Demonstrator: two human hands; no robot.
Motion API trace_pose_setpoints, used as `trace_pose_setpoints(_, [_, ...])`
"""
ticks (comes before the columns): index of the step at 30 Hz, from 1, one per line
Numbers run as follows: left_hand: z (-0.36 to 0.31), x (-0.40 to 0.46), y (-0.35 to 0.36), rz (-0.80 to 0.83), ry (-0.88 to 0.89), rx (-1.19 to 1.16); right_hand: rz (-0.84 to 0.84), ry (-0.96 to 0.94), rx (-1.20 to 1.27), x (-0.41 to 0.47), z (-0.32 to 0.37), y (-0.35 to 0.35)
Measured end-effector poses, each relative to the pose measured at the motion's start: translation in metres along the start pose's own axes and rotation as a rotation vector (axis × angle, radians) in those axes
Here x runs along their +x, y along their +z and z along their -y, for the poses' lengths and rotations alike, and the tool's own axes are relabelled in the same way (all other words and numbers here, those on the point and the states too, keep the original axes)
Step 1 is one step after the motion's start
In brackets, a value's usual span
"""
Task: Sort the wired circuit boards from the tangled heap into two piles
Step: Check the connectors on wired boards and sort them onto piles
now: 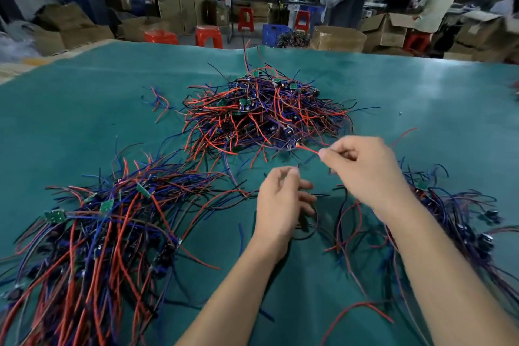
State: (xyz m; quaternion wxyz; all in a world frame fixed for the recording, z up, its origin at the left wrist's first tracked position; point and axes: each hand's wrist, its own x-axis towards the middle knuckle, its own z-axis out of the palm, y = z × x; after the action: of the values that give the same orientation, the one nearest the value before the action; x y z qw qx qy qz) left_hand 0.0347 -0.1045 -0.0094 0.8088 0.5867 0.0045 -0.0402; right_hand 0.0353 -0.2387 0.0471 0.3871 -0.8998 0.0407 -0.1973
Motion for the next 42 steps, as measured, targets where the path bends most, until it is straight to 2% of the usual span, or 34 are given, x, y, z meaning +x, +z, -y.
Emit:
trace_pose_setpoints(5, [0.002,0.002,-0.002,-0.005,0.004,0.032,0.315,0.133,0.383,-0.036,-0.007,-0.004])
trace_pose_setpoints(9, [0.001,0.001,-0.002,0.013,-0.015,0.037,0.432,0.15,0.418,-0.041,-0.013,-0.001])
trace_pose_setpoints(11, [0.002,0.001,-0.003,0.006,-0.001,0.067,0.368,0.135,0.352,-0.04,-0.016,0.004])
trace_pose_setpoints(13, [0.004,-0.001,-0.003,0.03,0.045,0.127,0.206,0.116,0.244,-0.039,-0.021,0.009])
trace_pose_setpoints(15, [0.004,-0.005,-0.001,0.091,0.085,0.173,0.116,0.148,0.294,-0.037,-0.025,0.009])
trace_pose_setpoints(18, [0.005,-0.008,0.0,0.155,0.116,0.223,0.124,0.161,0.466,-0.035,-0.024,0.008])
trace_pose_setpoints(20, [0.005,-0.008,0.0,0.154,0.11,0.228,0.126,0.12,0.452,-0.035,-0.026,0.007])
trace_pose_setpoints(25, [0.005,-0.005,-0.002,0.163,0.081,0.16,0.181,0.242,0.549,-0.035,-0.025,0.005])
trace_pose_setpoints(30, [0.006,-0.005,-0.006,0.198,0.153,0.198,0.126,0.212,0.548,-0.034,-0.023,0.005])
trace_pose_setpoints(32, [0.006,-0.006,-0.005,0.216,0.153,0.188,0.122,0.227,0.627,-0.033,-0.022,0.001])
trace_pose_setpoints(38, [0.002,-0.007,-0.006,0.278,0.124,0.181,0.209,0.307,0.737,-0.032,-0.024,-0.006])
trace_pose_setpoints(42, [-0.005,-0.008,-0.007,0.326,0.035,0.119,0.371,0.338,0.922,-0.032,-0.024,-0.012])
